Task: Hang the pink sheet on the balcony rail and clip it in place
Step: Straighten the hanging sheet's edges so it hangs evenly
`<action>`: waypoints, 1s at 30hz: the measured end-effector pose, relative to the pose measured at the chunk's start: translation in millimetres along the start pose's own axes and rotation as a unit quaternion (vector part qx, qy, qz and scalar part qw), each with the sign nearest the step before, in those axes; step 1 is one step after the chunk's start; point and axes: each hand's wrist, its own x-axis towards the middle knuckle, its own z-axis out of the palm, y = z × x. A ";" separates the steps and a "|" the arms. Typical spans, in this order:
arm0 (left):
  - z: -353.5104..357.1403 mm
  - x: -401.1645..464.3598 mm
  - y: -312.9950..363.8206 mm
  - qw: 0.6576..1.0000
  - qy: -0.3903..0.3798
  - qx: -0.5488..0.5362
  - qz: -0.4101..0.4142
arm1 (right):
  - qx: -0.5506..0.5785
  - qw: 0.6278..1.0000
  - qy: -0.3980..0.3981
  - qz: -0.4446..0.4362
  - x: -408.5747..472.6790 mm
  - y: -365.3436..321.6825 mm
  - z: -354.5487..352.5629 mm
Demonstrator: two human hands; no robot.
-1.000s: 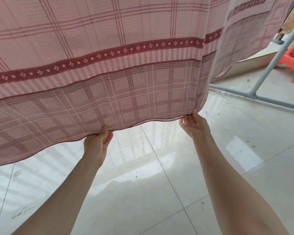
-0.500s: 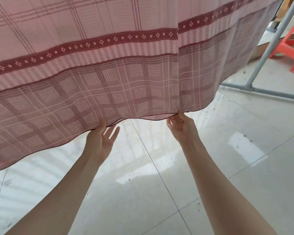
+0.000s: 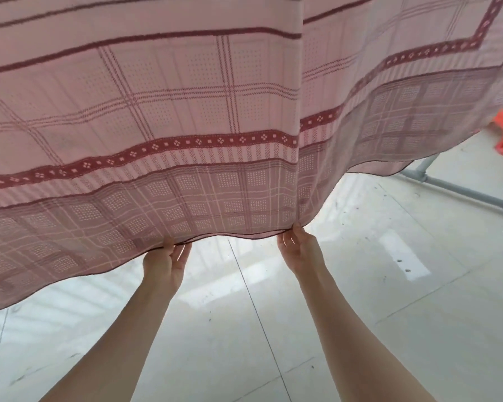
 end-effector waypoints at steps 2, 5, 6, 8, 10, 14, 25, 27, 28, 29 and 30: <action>0.2 -5.0 1.3 0.999 -0.010 -0.025 -0.030 | -0.024 1.000 0.004 -0.004 -7.2 2.9 2.8; 13.4 -15.0 -14.5 0.993 -0.077 -0.032 -0.087 | -0.066 0.998 -0.014 -0.007 -11.1 10.7 5.8; 16.5 -16.7 -25.1 0.989 -0.104 -0.015 -0.108 | -0.074 0.997 -0.020 -0.007 -8.2 12.4 5.7; 28.7 -20.7 -45.5 0.975 -0.162 0.027 -0.150 | -0.115 0.993 -0.034 -0.019 -2.7 15.5 6.7; 46.6 -25.0 -56.7 0.962 -0.185 0.065 -0.189 | -0.187 0.982 -0.028 -0.021 -2.4 11.3 16.1; 86.4 -27.9 -60.8 0.954 -0.208 0.121 -0.180 | -0.297 0.955 0.023 0.013 3.9 -18.4 28.3; 130.9 -3.8 -137.4 0.969 -0.204 0.058 -0.125 | -0.289 0.953 -0.090 0.015 56.1 -60.1 -8.4; 133.2 -4.6 -137.1 0.977 -0.176 0.052 -0.110 | -0.293 0.950 -0.105 0.020 60.8 -63.1 -12.2; 134.9 -6.3 -136.5 0.982 -0.158 0.042 -0.098 | -0.298 0.948 -0.110 0.029 63.4 -63.9 -12.2; 137.4 -8.8 -137.3 0.987 -0.135 0.030 -0.082 | -0.307 0.944 -0.117 0.040 65.0 -64.9 -10.6; 138.9 -11.5 -139.4 0.992 -0.110 0.022 -0.061 | -0.317 0.938 -0.129 0.053 66.4 -66.9 -7.8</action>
